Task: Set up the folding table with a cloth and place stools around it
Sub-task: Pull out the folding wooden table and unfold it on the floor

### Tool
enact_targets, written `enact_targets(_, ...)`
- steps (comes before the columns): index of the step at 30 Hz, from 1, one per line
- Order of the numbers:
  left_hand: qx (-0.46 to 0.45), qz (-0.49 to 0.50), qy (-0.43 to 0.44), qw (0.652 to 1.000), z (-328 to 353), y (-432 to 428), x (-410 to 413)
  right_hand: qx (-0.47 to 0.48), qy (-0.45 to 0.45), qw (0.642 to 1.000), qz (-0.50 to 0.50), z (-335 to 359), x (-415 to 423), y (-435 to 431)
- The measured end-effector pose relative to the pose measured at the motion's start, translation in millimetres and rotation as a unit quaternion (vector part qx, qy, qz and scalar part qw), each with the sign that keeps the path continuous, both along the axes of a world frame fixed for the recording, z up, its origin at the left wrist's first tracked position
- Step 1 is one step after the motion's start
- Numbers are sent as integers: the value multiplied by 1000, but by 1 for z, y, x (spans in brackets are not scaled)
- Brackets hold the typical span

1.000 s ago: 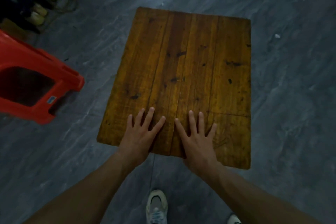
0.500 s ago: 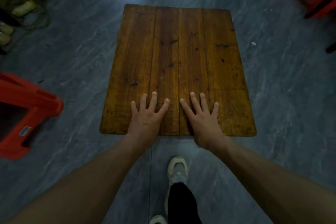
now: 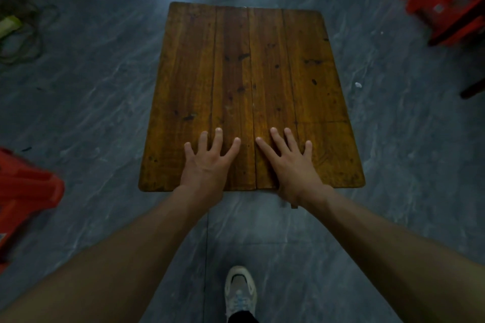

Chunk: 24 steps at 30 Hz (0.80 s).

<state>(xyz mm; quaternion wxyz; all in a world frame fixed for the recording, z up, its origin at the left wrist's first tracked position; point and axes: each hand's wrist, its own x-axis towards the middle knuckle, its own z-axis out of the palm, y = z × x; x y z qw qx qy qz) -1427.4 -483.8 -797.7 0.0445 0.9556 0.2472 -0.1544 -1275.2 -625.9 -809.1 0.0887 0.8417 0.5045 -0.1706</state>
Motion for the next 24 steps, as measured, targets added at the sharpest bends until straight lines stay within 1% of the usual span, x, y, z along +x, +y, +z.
enact_targets(4, 5, -4, 6, 1000, -4, 9, 12, -6, 0, 1000, 1, -3, 14, 9)
enact_targets(12, 21, -3, 16, 1000, -17, -9, 2, -4, -10, 1000, 5, -16, 5, -7)
enact_targets(15, 3, -3, 16, 1000, -14, -5, 3, -17, 21, 1000, 0, -11, 10, -1)
enact_targets(17, -40, 0, 17, 999, -10, 1, 4, -9, 64, 998, -27, -1, 12, 7)
enact_targets(19, -74, 43, 15, 996, 6, 10, 7, 25, 85, 994, -66, 16, 13, 16)
enact_targets(20, -72, 79, 9, 994, 18, 16, 8, 44, 80, 993, -79, 27, 13, 22)
enact_targets(22, -41, 134, -15, 990, 49, 33, 9, 76, 69, 991, -90, 55, 13, 36)
enact_targets(24, -10, 144, -32, 989, 88, 53, 5, 101, 63, 989, -89, 91, 13, 54)
